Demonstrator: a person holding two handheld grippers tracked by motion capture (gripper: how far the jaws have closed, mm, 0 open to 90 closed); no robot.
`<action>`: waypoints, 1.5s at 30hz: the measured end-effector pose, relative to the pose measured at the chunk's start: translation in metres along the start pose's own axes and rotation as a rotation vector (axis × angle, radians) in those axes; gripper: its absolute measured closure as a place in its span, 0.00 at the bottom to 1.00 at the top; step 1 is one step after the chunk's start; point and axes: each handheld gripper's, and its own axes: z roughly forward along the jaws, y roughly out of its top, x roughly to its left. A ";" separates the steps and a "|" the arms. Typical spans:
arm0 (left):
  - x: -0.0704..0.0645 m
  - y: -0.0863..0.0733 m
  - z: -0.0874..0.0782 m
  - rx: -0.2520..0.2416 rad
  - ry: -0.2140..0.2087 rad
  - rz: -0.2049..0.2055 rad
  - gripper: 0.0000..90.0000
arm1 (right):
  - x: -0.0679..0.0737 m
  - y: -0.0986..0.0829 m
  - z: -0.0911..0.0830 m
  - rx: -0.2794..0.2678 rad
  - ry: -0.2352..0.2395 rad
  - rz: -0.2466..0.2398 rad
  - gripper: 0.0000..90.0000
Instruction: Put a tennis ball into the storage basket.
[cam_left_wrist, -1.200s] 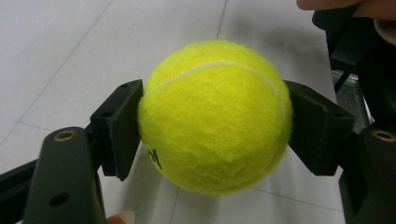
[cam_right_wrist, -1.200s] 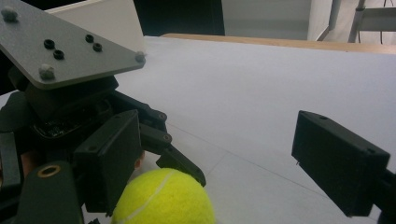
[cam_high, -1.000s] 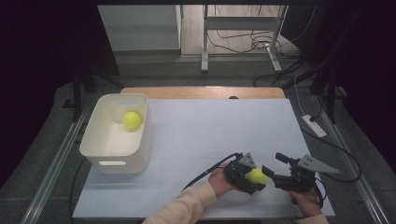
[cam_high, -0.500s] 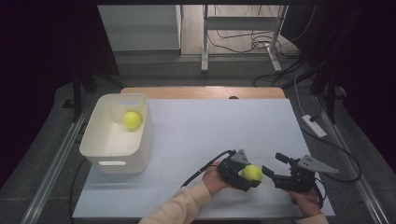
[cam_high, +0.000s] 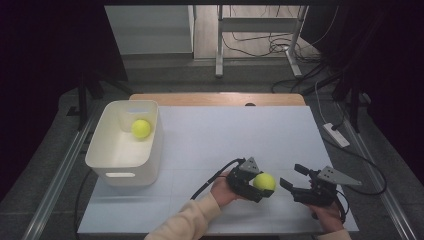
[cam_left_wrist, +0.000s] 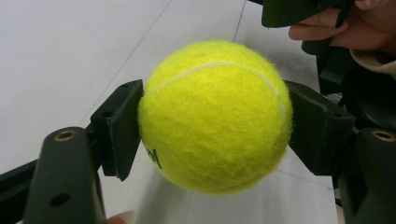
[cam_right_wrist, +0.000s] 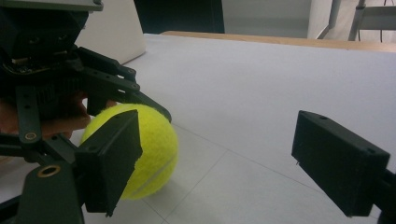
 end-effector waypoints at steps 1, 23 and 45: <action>0.000 0.000 0.000 0.000 0.000 0.000 0.30 | 0.000 0.000 0.000 0.000 0.000 0.000 0.18; 0.005 -0.003 -0.027 -0.038 0.040 0.000 0.30 | 0.000 0.000 0.000 0.005 -0.004 0.001 0.18; 0.009 -0.011 -0.065 -0.092 0.088 -0.014 0.30 | 0.000 -0.001 0.001 0.011 -0.006 -0.002 0.18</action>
